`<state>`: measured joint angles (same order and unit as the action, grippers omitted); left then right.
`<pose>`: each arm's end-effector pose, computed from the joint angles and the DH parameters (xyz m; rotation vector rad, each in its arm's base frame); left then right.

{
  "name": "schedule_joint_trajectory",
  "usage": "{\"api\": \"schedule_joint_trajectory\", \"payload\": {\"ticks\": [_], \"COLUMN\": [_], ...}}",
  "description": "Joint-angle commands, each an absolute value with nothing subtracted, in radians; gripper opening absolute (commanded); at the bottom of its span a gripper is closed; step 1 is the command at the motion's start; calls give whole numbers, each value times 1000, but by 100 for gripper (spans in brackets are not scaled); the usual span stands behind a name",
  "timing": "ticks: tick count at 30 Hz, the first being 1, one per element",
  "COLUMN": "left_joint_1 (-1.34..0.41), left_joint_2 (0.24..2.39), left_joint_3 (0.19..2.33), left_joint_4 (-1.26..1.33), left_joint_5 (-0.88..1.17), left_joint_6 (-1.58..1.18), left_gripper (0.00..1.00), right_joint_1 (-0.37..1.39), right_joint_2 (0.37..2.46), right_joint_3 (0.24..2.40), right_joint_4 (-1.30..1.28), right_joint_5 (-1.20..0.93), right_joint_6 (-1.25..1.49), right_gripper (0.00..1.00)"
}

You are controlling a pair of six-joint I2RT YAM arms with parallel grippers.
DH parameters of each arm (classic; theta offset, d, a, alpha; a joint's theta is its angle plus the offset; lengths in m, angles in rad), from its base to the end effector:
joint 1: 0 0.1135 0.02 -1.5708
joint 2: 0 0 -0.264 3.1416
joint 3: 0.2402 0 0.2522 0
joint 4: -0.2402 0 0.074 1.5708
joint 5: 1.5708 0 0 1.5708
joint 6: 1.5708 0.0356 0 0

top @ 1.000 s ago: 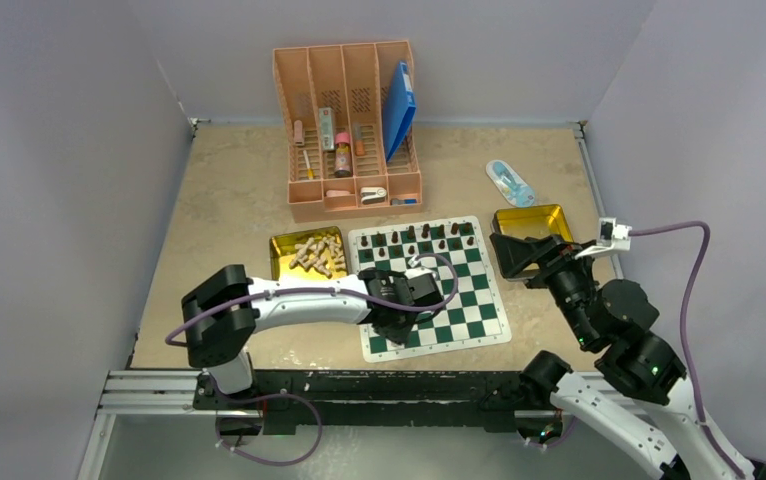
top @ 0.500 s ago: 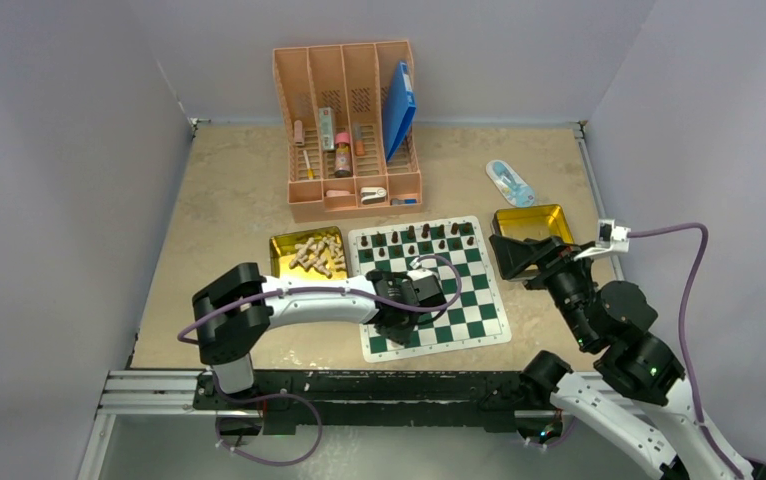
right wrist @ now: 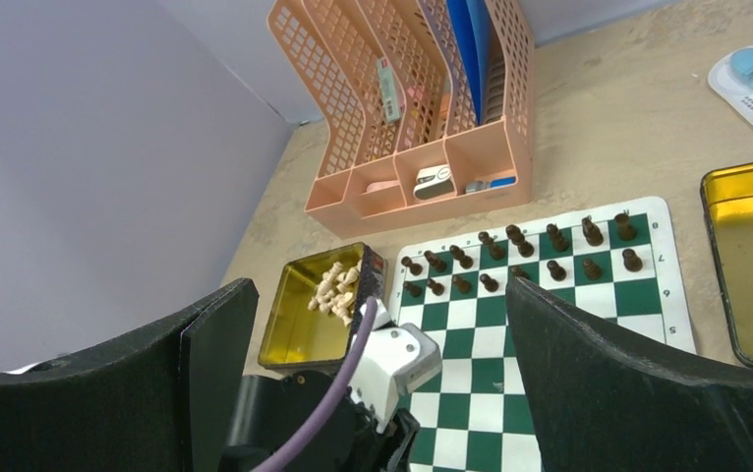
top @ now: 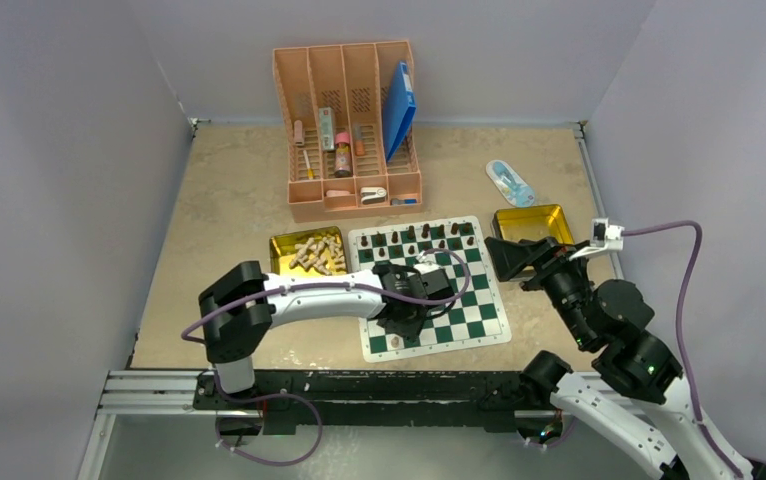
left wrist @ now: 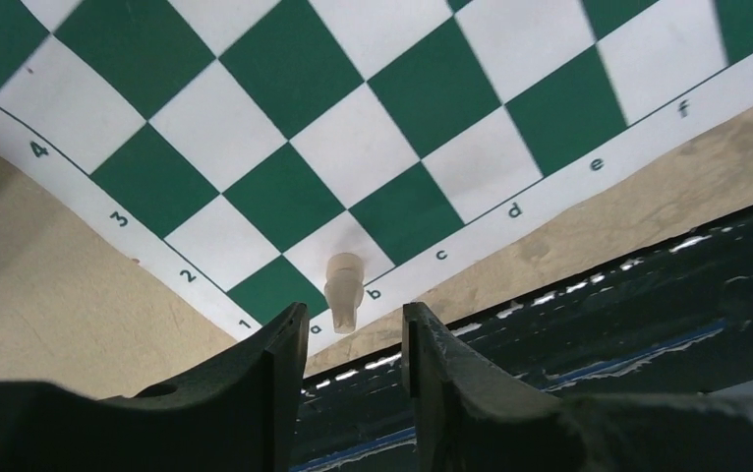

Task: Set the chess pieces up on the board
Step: Place the chess piece on the chessboard, then pick up the chess piece from the storage box.

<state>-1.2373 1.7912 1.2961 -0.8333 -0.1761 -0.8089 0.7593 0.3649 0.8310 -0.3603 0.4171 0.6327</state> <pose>0.1198 -0.3267 0.2017 0.5782 2.8024 -0.1660 0.0616 0.0386 0.3826 0.2553 1.5073 0.8191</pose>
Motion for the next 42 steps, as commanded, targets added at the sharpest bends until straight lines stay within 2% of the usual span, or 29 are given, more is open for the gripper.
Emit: {"api": "schedule_joint_trajectory", "payload": {"ticks": [1, 9, 22, 25, 29, 37, 42], "left_joint_1": [-1238, -1116, -668, -580, -465, -338, -322], "left_joint_2": [1734, 1659, 1464, 1477, 1503, 1548, 1583], "left_joint_3": [1364, 1397, 1338, 1366, 1343, 1265, 1262], "left_joint_4": [-867, -898, -907, -933, -864, -703, -671], "left_joint_5": [-227, -203, -248, -295, -233, -120, -46], "left_joint_6": [-785, -734, -541, -484, -401, -271, -217], "left_gripper": [41, 41, 37, 38, 38, 38, 37], "right_joint_1": [765, 764, 765, 764, 765, 765, 764], "right_joint_2": [366, 370, 376, 364, 365, 346, 332], "right_joint_3": [828, 817, 819, 806, 808, 809, 808], "right_joint_4": [-311, -288, -265, -247, -251, -249, -251], "right_joint_5": [387, 353, 290, 287, 275, 265, 262], "right_joint_6": [621, 611, 566, 558, 554, 553, 551], "right_gripper": [98, 98, 98, 98, 98, 98, 98]}}
